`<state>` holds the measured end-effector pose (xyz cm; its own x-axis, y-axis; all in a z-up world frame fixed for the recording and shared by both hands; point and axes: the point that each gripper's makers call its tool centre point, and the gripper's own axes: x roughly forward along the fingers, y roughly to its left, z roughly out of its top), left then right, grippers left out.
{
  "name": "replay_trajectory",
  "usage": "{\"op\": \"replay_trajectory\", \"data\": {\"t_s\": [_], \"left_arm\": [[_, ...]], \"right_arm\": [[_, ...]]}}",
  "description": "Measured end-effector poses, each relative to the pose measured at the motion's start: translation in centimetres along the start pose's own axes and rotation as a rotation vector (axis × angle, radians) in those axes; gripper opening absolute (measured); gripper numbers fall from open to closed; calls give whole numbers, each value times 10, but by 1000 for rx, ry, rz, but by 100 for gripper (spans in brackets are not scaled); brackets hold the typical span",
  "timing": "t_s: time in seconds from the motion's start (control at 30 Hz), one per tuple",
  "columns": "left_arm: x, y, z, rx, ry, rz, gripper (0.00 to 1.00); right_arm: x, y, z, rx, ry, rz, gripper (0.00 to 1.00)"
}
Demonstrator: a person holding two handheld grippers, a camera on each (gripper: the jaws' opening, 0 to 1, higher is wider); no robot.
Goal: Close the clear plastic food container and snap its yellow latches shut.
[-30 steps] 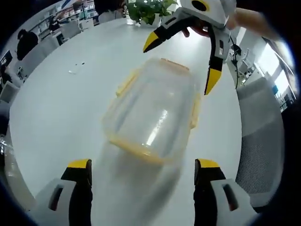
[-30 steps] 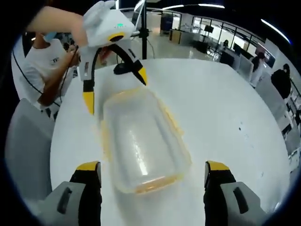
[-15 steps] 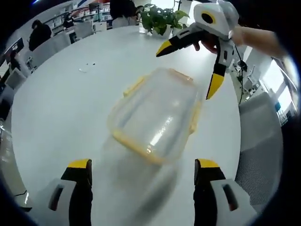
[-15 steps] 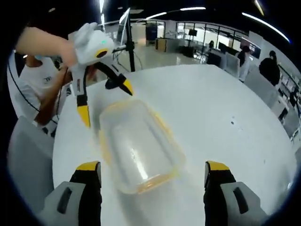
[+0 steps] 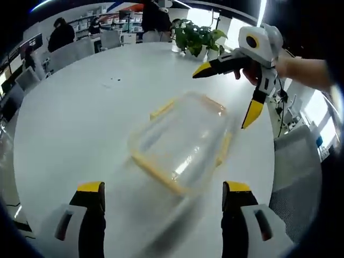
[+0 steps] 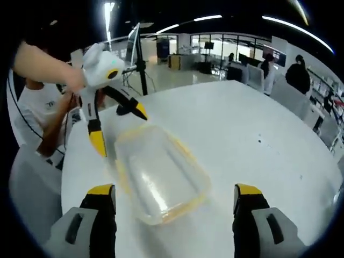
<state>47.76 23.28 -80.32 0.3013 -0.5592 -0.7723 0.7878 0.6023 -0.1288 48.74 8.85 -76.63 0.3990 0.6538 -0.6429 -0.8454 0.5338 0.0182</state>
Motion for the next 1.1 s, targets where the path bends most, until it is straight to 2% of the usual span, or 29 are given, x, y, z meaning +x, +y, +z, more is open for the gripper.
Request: {"op": "replay_trajectory", "data": {"t_s": [0.43, 0.6, 0.77, 0.9, 1.1], "left_arm": [[-5, -2, -1, -53, -82, 20, 91], [-7, -3, -5, -56, -89, 28, 91], [-9, -4, -3, -55, -126, 34, 91], [-9, -5, -3, -70, -145, 41, 89], [-12, -10, -1, -70, -210, 55, 91]], "right_arm": [[-11, 0, -4, 75, -65, -31, 92], [-15, 1, -1, 89, -103, -46, 92], [-17, 0, -2, 100, -124, -59, 93], [-20, 5, 1, 86, -166, -59, 92], [-23, 5, -5, 101, -182, -84, 92]]}}
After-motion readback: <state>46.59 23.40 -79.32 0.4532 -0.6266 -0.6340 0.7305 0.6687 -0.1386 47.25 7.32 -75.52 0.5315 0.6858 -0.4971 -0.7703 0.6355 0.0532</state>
